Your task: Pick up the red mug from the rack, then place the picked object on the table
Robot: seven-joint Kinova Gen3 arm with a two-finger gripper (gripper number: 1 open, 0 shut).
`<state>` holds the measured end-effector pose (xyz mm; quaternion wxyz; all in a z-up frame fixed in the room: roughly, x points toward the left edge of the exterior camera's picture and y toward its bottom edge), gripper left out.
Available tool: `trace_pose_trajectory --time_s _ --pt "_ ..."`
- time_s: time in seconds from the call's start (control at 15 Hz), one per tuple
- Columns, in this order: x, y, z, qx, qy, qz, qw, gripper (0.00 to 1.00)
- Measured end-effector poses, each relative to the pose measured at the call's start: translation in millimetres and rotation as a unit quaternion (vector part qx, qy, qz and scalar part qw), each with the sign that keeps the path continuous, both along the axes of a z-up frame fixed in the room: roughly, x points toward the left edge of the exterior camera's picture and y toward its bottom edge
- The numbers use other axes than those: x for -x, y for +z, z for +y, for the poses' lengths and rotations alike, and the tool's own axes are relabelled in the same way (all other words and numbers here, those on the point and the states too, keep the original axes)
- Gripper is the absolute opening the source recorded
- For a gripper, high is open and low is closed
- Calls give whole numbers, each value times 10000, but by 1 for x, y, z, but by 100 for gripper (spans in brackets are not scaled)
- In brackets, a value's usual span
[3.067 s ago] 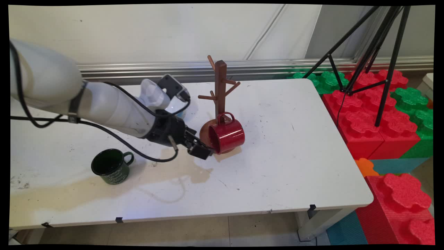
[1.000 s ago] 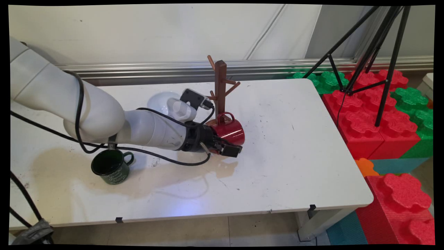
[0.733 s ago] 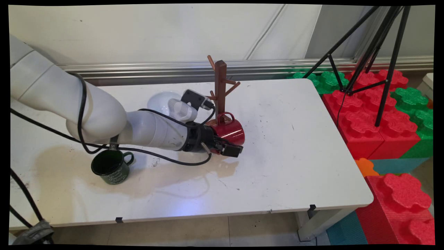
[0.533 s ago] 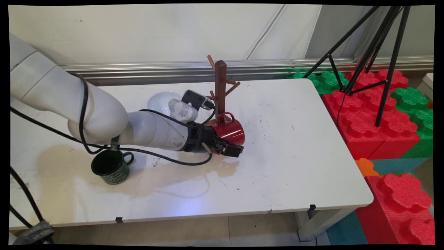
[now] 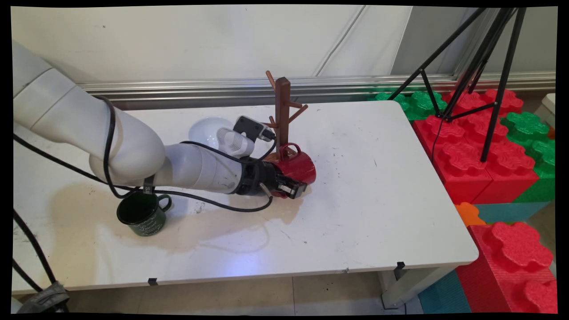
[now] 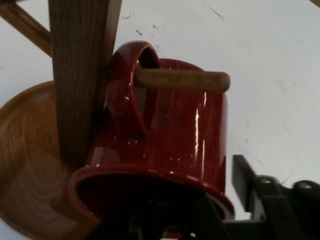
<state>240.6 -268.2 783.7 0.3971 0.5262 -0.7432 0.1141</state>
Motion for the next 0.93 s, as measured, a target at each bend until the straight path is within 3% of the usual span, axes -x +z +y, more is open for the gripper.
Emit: trace_pose_trajectory --time_s 0.93 --pt "3 14 19 116 -157 -25 9998 0"
